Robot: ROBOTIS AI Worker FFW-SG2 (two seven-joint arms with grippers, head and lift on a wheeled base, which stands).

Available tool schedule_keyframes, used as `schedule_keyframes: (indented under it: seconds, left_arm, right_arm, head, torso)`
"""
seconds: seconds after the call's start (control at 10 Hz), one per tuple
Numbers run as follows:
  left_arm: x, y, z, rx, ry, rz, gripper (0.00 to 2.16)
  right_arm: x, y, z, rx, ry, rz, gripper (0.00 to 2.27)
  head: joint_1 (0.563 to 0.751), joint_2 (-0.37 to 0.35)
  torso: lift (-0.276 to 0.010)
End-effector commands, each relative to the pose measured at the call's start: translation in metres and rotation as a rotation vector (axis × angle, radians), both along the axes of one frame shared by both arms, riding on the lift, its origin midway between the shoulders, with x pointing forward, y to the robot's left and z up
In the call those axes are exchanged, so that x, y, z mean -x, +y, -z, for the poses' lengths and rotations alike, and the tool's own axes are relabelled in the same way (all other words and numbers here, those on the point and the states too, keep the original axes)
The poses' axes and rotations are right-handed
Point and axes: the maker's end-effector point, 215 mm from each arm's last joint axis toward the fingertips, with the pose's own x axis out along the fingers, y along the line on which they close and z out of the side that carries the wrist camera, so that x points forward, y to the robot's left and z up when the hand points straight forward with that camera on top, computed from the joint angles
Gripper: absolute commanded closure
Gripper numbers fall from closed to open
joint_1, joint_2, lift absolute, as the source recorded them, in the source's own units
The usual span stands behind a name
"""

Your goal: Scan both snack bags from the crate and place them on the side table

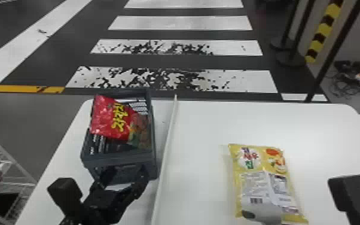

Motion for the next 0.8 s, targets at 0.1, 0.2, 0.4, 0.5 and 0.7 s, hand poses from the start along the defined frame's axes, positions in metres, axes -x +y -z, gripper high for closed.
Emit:
schedule_keyframes:
  seconds: [0.1, 0.2, 0.4, 0.5, 0.7]
  left_arm:
    - [-0.001, -0.001, 0.000, 0.001, -0.001, 0.000, 0.08]
    - [0.000, -0.001, 0.000, 0.000, 0.001, 0.002, 0.08]
    - [-0.001, -0.002, 0.000, 0.002, -0.001, 0.002, 0.08]
    - [-0.001, -0.002, 0.000, 0.002, -0.001, 0.002, 0.08]
    - [0.000, -0.001, 0.001, 0.000, 0.002, 0.002, 0.08]
  right_arm:
    - [-0.002, -0.002, 0.015, 0.058, 0.016, 0.011, 2.25]
    - [-0.004, -0.002, 0.015, 0.076, 0.009, 0.014, 2.25]
    - [-0.014, -0.002, 0.008, 0.099, -0.021, 0.027, 2.25]
    - [-0.016, 0.001, 0.006, 0.103, -0.030, 0.027, 2.25]
    - [-0.025, -0.001, 0.003, 0.129, -0.050, 0.033, 2.25]
  head:
    - [0.695, 0.050]
    - [0.695, 0.046]
    - [0.695, 0.046]
    - [0.695, 0.047]
    - [0.695, 0.049]
  torso:
    - [-0.095]
    - [-0.095]
    - [-0.095]
    - [-0.095]
    - [-0.095]
